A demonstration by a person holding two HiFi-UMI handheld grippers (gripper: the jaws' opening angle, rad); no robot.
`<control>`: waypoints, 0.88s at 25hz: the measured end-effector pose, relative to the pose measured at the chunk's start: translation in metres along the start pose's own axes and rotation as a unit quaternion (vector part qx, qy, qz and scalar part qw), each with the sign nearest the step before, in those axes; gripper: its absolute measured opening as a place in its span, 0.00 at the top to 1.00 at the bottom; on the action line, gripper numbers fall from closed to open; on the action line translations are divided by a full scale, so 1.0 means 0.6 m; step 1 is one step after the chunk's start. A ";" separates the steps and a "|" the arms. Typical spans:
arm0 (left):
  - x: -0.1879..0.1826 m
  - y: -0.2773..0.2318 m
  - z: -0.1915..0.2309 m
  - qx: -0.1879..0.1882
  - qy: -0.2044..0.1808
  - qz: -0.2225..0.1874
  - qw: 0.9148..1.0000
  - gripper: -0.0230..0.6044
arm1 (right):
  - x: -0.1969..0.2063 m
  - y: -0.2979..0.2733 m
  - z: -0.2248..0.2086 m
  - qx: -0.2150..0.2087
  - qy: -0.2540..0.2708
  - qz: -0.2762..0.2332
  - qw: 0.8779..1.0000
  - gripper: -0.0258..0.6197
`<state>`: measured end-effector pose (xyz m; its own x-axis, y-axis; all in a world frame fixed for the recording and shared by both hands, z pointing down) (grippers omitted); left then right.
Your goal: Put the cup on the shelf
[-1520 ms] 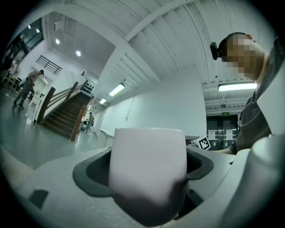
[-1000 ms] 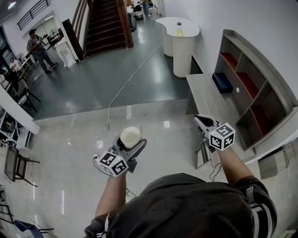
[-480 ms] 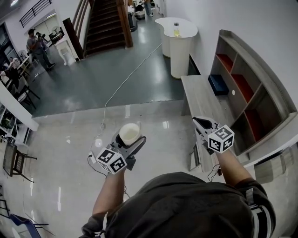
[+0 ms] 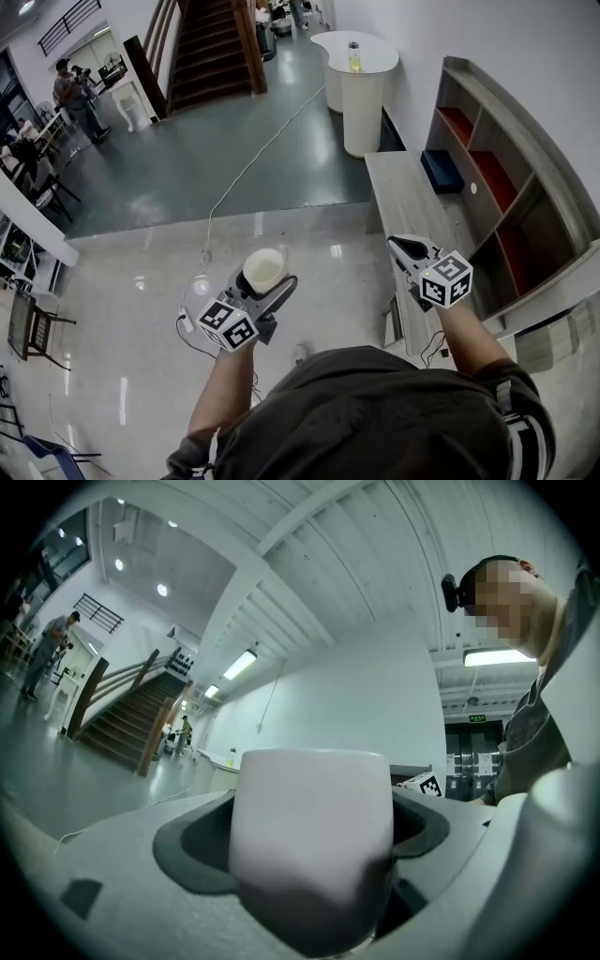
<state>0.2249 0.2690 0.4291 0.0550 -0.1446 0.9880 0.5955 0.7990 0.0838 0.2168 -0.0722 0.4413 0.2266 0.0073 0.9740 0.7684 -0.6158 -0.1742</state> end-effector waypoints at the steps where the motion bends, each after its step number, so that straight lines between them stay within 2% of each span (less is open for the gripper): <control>1: 0.002 -0.004 0.014 0.002 0.002 -0.001 1.000 0.27 | 0.000 -0.014 -0.003 0.001 0.000 0.001 1.000 0.97; 5: 0.015 -0.027 0.094 0.019 0.011 -0.006 1.000 0.27 | -0.002 -0.087 -0.015 0.007 0.003 0.004 1.000 0.97; 9: 0.015 -0.072 0.213 0.041 0.011 -0.003 0.999 0.27 | -0.022 -0.187 -0.040 0.019 0.000 -0.005 1.000 0.97; 16: -0.047 -0.146 0.429 0.084 -0.007 0.003 0.996 0.27 | -0.105 -0.382 -0.078 0.044 0.000 -0.026 0.999 0.97; 22: -0.072 -0.197 0.565 0.101 -0.016 0.001 0.995 0.27 | -0.134 -0.507 -0.120 0.050 -0.001 -0.023 0.998 0.97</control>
<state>-0.1198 0.3786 0.4206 0.0297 -0.1269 0.9915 0.4229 0.9004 0.1025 -0.0783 0.0578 0.4267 0.1905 0.0353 0.9810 0.8343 -0.5324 -0.1429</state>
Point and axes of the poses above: the fingertips, and each gripper's own axes: y backward along the fingers, z to its left, x out of its underside, the point moved 7 cm from there along y, backward along the fingers, and after that the axes turned 6 degrees about -y, right-handed, at the moved point
